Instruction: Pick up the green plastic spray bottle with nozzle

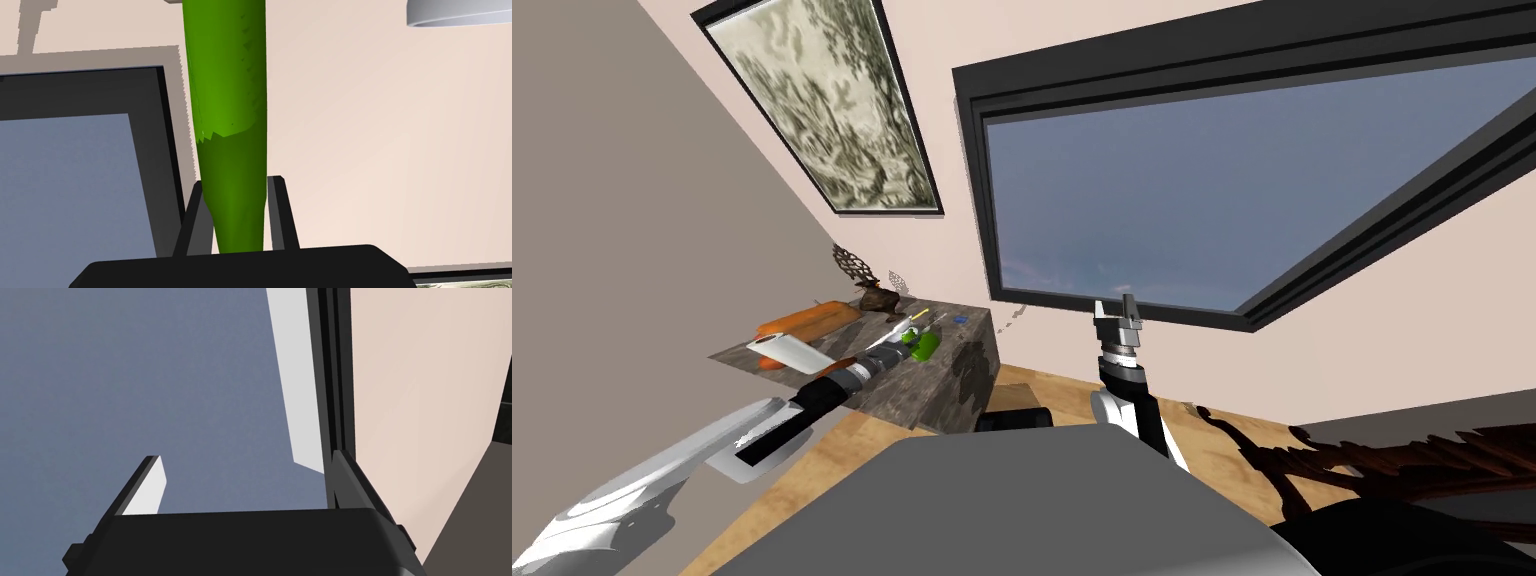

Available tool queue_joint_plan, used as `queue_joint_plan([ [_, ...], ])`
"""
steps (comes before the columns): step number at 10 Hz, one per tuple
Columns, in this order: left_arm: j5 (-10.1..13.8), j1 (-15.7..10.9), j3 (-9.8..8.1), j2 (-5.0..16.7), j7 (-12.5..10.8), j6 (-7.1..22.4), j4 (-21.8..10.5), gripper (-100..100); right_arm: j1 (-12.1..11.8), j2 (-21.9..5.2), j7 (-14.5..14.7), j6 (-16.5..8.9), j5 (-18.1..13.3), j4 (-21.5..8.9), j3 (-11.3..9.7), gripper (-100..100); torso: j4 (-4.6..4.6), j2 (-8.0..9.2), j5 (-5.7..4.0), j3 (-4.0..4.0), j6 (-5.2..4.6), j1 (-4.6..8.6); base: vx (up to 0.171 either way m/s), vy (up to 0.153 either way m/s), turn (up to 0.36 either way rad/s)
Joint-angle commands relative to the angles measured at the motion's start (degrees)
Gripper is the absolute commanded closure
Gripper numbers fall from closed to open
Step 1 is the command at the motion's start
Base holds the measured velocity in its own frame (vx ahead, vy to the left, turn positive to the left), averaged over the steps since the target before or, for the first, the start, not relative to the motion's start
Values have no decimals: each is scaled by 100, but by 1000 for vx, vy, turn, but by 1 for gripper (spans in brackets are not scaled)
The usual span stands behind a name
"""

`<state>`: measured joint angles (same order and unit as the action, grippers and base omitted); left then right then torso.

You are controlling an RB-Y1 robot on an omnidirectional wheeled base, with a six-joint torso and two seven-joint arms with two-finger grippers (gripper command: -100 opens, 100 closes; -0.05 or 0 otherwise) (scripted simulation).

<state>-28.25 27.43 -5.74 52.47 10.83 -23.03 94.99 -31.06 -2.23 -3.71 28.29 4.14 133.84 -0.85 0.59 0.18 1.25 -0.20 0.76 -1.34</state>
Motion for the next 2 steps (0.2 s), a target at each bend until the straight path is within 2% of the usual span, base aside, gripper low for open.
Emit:
queue_joint_plan([
  [1, 0, 0, 0, 0, 0, 0, 0, 100, 0, 0, 0, 0, 0, 0, 0, 0, 0, 0, 0, 0, 0, 0, 2, 8, -6],
  [2, 0, -2, -2, 2, -5, 19, 24, 0, 0, 0, 0, 0, 0, 0, 0, 0, 2, -1, 0, -2, 2, 6, 0, 0, 0],
])
